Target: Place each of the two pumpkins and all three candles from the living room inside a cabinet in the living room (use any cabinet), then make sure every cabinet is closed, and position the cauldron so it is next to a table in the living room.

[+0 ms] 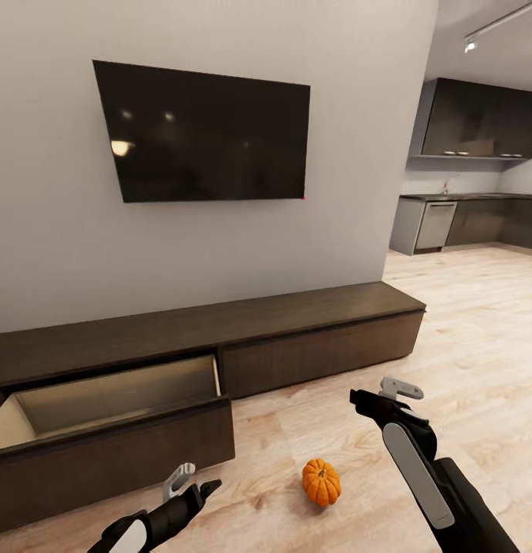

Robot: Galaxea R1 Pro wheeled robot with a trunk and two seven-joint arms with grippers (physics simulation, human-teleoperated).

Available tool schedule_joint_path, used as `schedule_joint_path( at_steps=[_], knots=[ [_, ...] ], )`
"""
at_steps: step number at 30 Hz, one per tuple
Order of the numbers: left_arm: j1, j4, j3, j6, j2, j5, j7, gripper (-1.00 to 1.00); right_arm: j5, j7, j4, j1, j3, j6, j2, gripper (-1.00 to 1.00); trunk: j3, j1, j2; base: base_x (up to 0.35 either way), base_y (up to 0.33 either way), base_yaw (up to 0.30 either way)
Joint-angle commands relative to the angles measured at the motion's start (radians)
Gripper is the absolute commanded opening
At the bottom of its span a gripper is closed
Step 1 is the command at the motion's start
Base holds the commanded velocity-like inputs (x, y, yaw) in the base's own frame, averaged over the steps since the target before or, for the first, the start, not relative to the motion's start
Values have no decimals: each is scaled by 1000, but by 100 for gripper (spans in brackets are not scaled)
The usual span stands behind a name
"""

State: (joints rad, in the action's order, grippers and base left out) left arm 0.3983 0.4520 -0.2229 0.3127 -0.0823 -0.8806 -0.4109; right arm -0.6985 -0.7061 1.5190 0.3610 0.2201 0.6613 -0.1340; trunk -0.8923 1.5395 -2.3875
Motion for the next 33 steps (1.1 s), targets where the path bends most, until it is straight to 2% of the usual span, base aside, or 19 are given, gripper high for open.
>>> schedule_joint_path(
  at_steps=[1,33],
  knots=[
    [1,1,-4,4,-1,-9,0,100,-9,-10,1,1,2,1,-1,100,-1,-1,-1,-287,0,0],
    [1,1,-4,5,-1,-11,0,100,-21,-10,0,1,2,2,-1,100,-1,-1,-1,-17,0,0]
  ],
)
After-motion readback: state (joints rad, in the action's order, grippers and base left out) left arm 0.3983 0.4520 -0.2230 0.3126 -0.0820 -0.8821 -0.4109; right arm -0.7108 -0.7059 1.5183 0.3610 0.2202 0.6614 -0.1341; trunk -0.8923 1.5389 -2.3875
